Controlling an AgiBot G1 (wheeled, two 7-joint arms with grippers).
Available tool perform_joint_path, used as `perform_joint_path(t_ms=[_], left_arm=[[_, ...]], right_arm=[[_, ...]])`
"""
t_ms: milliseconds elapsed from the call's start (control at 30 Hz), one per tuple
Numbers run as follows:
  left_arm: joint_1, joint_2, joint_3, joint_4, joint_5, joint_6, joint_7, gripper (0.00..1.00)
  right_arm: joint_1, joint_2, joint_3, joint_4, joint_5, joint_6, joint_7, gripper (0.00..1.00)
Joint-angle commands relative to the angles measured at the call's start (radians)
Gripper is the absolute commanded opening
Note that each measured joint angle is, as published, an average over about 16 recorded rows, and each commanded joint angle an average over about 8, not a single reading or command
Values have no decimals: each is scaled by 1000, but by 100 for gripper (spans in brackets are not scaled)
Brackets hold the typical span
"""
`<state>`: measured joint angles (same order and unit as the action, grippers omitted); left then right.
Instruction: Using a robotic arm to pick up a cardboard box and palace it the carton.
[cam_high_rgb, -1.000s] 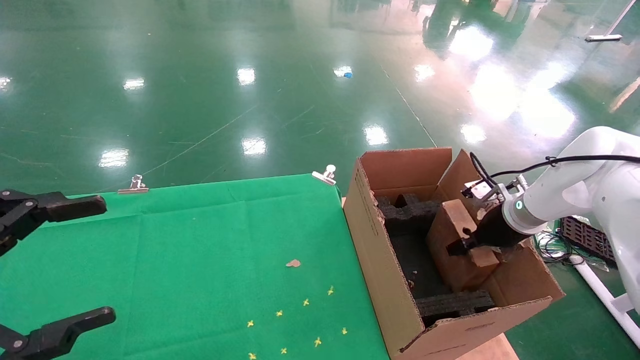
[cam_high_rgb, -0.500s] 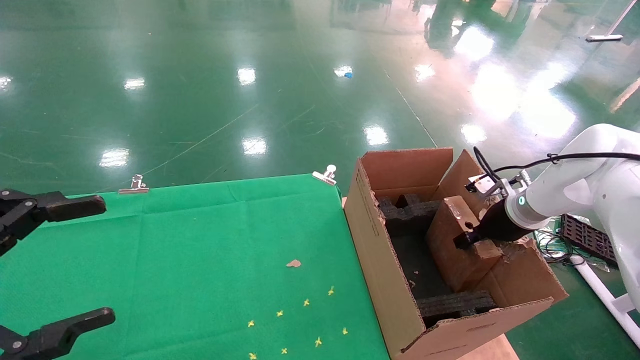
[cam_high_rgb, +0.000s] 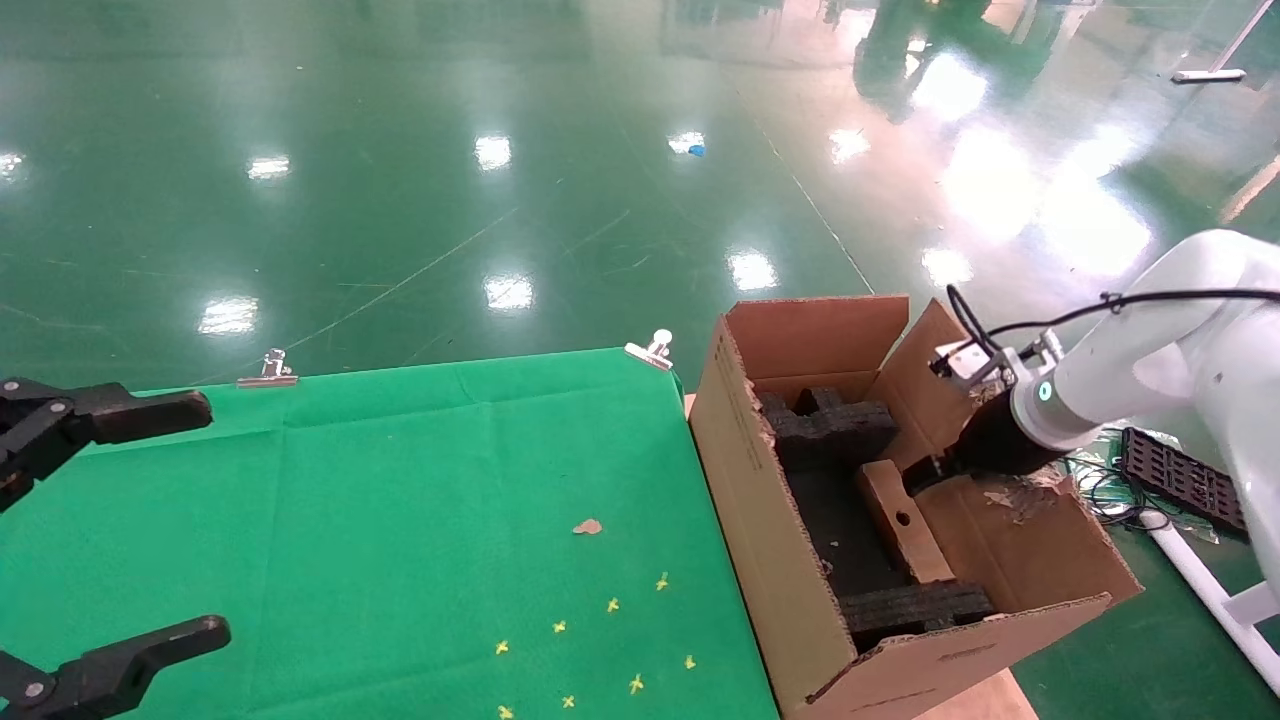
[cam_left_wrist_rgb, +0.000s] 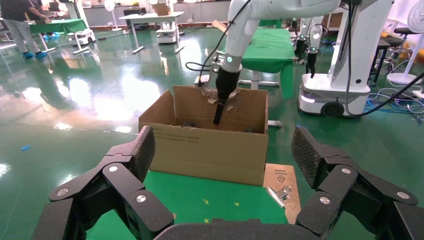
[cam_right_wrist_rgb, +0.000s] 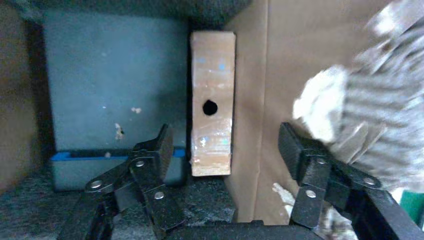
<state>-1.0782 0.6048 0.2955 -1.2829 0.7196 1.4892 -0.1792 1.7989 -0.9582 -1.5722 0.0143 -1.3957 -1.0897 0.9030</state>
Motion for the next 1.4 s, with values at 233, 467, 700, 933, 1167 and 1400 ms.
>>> perform_joint_path(t_ms=[233, 467, 700, 933, 1167, 1400], left_arm=[[0, 0, 0, 0, 0, 0, 0, 100], [0, 0, 1, 0, -1, 0, 0, 100], [0, 0, 1, 0, -1, -1, 1, 100], [0, -1, 2, 1, -1, -1, 1, 100], [-1, -1, 2, 1, -1, -1, 1, 100], [-1, -1, 2, 1, -1, -1, 1, 100]], right_arm=[[157, 32, 19, 32, 25, -122, -71, 100], [296, 74, 54, 53, 72, -153, -160, 100], [342, 88, 76, 54, 97, -140, -177, 100], [289, 106, 152, 126, 135, -152, -211, 100], [168, 134, 288, 263, 198, -183, -271, 100], [45, 164, 426, 401, 262, -213, -332, 100]])
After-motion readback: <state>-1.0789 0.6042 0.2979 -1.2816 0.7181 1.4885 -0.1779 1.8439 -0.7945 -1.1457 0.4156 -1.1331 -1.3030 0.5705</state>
